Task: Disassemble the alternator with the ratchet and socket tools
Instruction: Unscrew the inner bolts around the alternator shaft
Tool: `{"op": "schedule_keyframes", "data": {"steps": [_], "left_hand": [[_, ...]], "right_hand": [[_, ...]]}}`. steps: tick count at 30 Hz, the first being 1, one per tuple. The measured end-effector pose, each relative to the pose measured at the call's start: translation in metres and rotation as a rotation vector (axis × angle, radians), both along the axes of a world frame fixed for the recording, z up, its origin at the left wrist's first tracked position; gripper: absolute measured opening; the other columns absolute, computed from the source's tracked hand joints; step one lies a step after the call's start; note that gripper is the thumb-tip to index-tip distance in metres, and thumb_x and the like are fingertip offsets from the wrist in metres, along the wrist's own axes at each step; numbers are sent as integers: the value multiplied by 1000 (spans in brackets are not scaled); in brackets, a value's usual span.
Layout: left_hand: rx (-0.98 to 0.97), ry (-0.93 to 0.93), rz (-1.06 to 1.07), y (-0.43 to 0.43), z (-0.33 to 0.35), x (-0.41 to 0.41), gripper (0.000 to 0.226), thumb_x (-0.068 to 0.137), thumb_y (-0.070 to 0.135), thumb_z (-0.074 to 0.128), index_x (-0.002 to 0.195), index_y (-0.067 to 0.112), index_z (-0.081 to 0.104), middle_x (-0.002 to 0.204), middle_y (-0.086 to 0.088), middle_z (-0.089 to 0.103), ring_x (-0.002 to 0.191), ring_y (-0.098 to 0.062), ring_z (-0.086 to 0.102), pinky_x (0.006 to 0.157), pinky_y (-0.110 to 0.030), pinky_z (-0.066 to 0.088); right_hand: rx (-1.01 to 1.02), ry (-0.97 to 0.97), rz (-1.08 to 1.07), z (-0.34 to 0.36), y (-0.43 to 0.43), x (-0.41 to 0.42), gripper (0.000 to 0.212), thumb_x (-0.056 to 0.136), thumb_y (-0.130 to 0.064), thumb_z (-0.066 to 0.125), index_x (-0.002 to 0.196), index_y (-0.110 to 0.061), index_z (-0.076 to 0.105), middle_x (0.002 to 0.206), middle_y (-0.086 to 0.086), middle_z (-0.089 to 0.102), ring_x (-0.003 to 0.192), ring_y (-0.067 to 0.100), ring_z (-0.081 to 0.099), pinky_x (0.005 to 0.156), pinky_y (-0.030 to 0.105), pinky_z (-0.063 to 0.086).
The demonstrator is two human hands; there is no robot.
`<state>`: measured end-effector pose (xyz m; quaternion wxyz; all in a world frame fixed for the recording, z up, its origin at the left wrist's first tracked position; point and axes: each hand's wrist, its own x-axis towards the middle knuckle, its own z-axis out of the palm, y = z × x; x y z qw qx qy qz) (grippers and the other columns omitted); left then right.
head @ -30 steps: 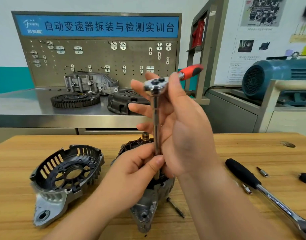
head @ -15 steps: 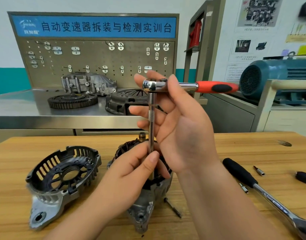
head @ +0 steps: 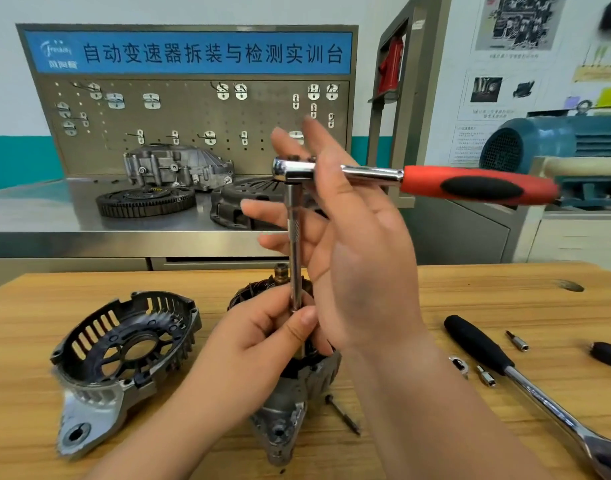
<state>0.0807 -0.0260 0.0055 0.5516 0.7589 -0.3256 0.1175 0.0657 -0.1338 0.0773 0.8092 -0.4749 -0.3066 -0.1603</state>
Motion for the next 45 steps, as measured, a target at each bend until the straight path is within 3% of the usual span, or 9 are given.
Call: {"op": "schedule_keyframes", "data": {"steps": [3,7,10,15,18,26,37,42,45], "left_hand": [[3,20,-48,1,1,-2,31,89,48,43,88,27,66,79,9,69,75,-2,63,67,-9,45],[58,24,-38,4,0,0,33,87,50,42,95,28,66,90,6,72,86,-14,65,77,-25,51],[62,7,-3,4,-1,0,34,85,50,44,95,26,66,92,6,72,87,-16,67,80,-36,54],[30,-21,51,-1,-1,-2,30,83,49,47,93,27,66,85,8,72,81,-11,67,75,-26,52],[22,-11,49,-1,0,-3,24,87,44,50,94,27,65,84,6,72,78,-12,66,74,-27,52],[51,20,-54,3,4,-5,35,90,47,39,86,22,64,79,4,70,76,-24,63,76,-41,50],[24,-17,108,-4,0,-5,21,86,41,47,95,31,62,86,11,72,80,-23,64,74,-40,50],[-30,10,28,-2,3,-7,36,83,56,43,94,28,63,83,4,71,77,-29,63,73,-46,49],[-38,39,-18,0,3,-7,38,86,54,40,96,25,62,86,3,71,81,-33,61,77,-49,48]], "right_hand": [[27,125,163,3,-5,1,43,91,-45,40,120,-17,55,110,2,73,66,17,70,55,24,52],[-23,152,228,3,-9,2,47,99,-45,29,111,-10,57,95,5,75,60,15,67,51,23,50],[-61,78,109,1,-3,1,34,92,-46,46,105,-20,64,104,12,73,67,14,68,51,21,51],[-84,-111,-37,-1,1,0,30,92,-22,52,120,-27,62,119,-4,69,87,13,68,60,22,53],[-57,-71,31,0,1,0,28,93,-27,48,118,-29,60,125,-4,66,80,15,71,58,22,53],[-27,182,245,2,-8,4,55,94,-49,32,121,-7,56,90,4,76,58,14,67,48,20,50],[10,-5,33,1,0,0,27,86,-21,57,108,-28,71,112,-5,71,95,14,63,61,23,51],[2,43,97,1,0,1,26,89,-35,52,111,-28,66,118,-2,70,84,15,68,60,23,52],[15,145,213,3,-3,0,45,87,-44,44,118,-15,60,102,3,75,70,16,70,55,22,51]]}}
